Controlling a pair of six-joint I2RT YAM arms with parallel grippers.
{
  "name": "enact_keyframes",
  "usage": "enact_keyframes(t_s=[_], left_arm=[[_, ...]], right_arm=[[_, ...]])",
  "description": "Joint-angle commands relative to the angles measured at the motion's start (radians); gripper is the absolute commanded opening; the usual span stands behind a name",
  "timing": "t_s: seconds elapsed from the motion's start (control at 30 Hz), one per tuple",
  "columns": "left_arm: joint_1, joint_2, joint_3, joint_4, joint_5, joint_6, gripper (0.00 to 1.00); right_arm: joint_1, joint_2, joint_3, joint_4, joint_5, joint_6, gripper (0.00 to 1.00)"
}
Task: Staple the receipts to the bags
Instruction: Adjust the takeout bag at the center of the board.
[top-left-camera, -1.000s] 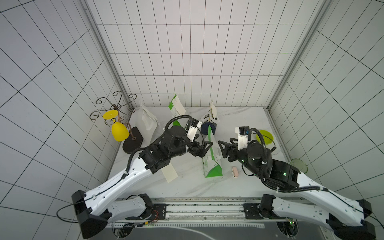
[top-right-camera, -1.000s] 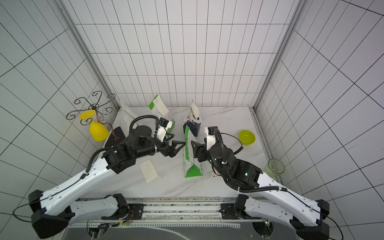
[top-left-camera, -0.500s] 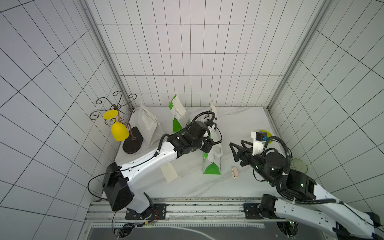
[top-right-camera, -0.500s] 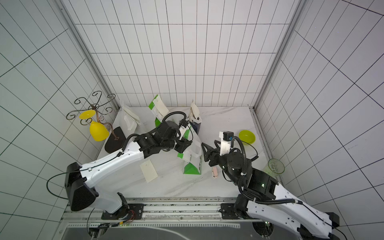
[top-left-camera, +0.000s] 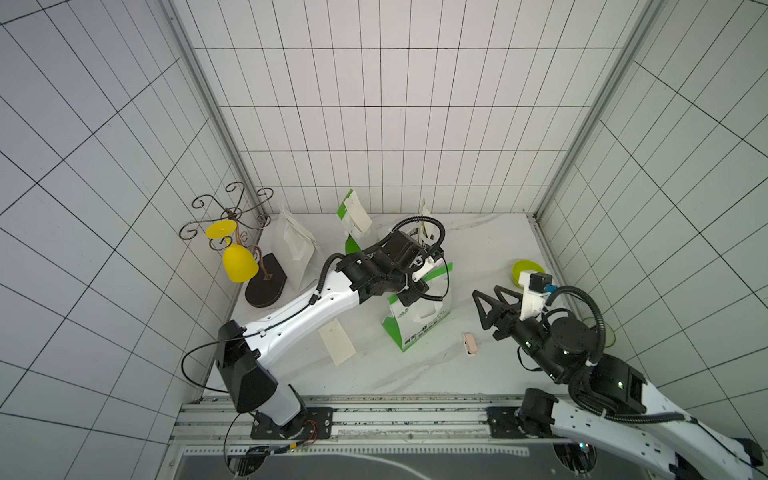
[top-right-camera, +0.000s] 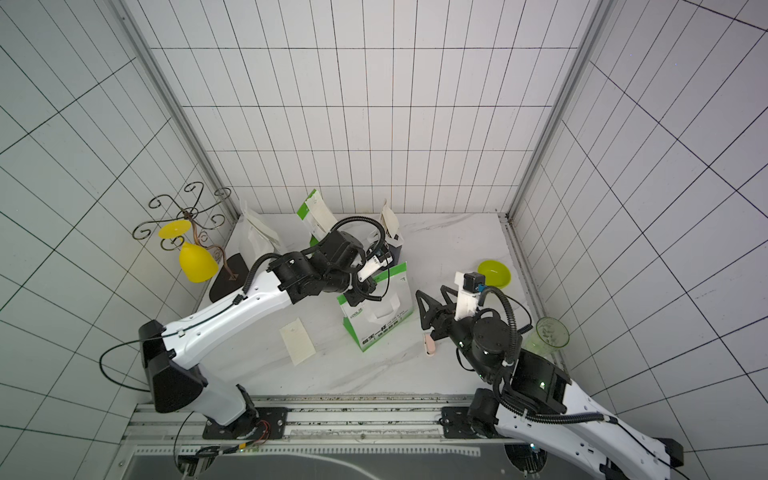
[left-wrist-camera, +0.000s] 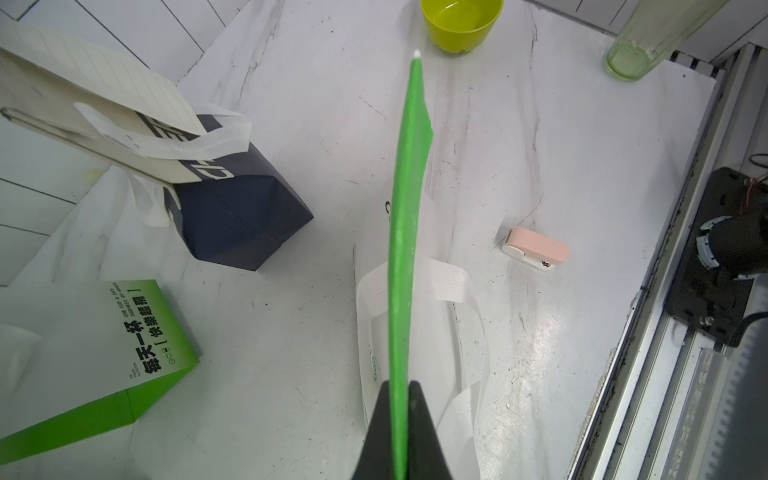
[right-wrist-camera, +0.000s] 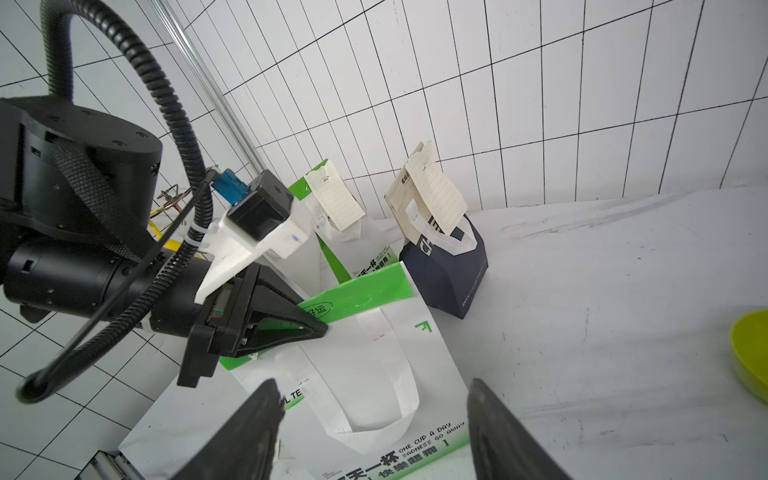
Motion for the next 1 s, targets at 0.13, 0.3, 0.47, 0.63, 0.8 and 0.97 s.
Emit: enact_keyframes(t_s=[0.13, 0.3, 0.47, 0.63, 0.8, 0.97], left_arm=[[0.017, -0.047, -0.011, 0.107, 0.132, 0.276, 0.00], [0.055, 0.046, 0.097, 0.045, 0.171, 0.346, 0.00], [0.060, 0.169, 0.223, -0.096, 0.173, 0.378, 0.00], [0.065, 0.209, 0.251, -0.103, 0.193, 0.374, 0.00], [0.066, 0.238, 0.264, -0.090, 0.174, 0.344, 0.41], [0.073, 0.233, 0.282, -0.058, 0.137, 0.324, 0.51]], right_arm=[[0.007, -0.029, -0.070, -0.018, -0.020, 0.007, 0.70], [0.007, -0.056, -0.092, -0.029, -0.036, 0.027, 0.70], [0.007, -0.059, -0.091, -0.049, -0.038, 0.039, 0.70], [0.007, -0.060, -0.085, -0.058, -0.041, 0.042, 0.70], [0.007, -0.066, -0.085, -0.071, -0.037, 0.050, 0.70], [0.007, -0.061, -0.080, -0.072, -0.040, 0.048, 0.70]])
